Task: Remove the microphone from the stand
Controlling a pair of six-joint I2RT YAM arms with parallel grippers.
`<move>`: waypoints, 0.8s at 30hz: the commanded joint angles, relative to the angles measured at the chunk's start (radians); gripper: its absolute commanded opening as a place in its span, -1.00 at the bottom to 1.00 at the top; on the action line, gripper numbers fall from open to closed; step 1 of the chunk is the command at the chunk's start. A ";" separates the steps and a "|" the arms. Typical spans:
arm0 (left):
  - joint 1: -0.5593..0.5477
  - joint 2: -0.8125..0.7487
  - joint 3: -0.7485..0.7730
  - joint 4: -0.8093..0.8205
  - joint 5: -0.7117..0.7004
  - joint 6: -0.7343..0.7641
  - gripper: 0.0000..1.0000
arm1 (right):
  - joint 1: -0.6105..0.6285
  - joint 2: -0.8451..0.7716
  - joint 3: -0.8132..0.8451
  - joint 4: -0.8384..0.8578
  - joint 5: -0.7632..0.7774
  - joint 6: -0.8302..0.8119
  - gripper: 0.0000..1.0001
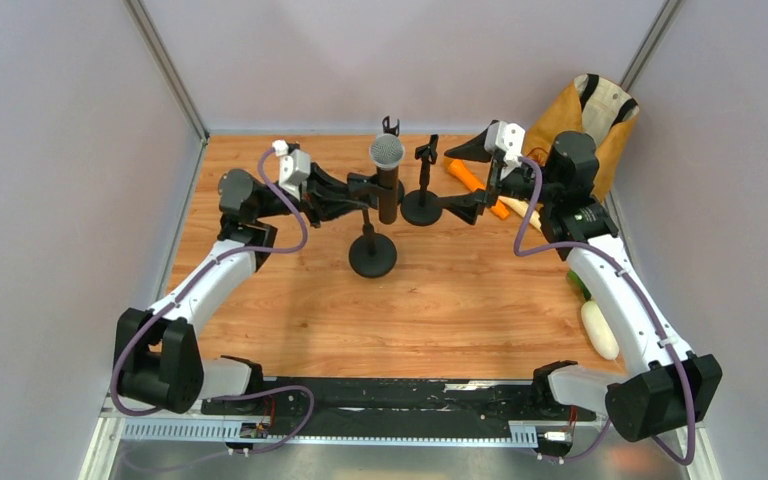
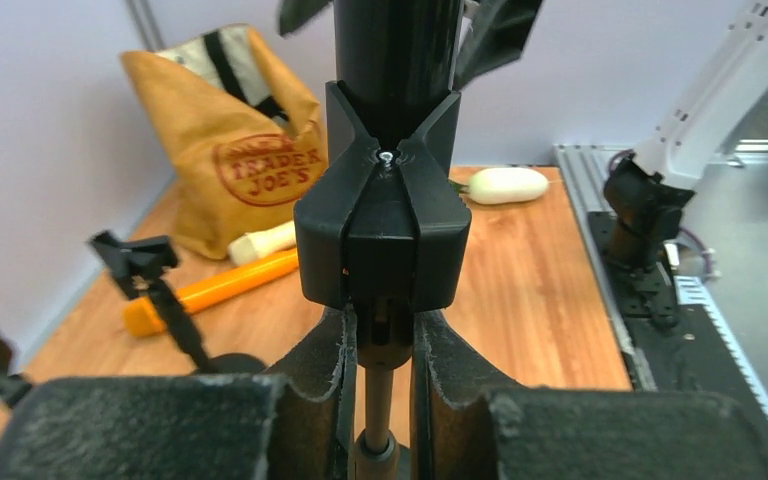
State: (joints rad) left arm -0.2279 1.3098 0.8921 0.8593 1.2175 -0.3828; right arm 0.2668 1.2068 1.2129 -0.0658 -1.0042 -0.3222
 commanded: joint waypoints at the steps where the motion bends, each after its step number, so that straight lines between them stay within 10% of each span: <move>1: -0.087 -0.065 -0.032 -0.147 -0.103 0.177 -1.00 | 0.006 -0.043 -0.002 0.137 -0.118 0.094 1.00; 6: -0.186 -0.119 -0.056 -0.416 -0.153 0.408 -0.99 | 0.010 -0.076 -0.056 0.215 -0.166 0.159 1.00; 19: -0.230 -0.182 -0.201 -0.235 -0.168 0.325 -0.99 | 0.061 -0.092 -0.200 0.378 -0.276 0.257 1.00; 24: -0.229 -0.188 -0.208 -0.278 -0.161 0.363 -0.48 | 0.132 -0.047 -0.212 0.417 -0.259 0.290 0.99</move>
State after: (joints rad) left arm -0.4519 1.1503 0.6807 0.5446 1.0451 -0.0502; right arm 0.3519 1.1374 1.0008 0.2638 -1.2392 -0.0811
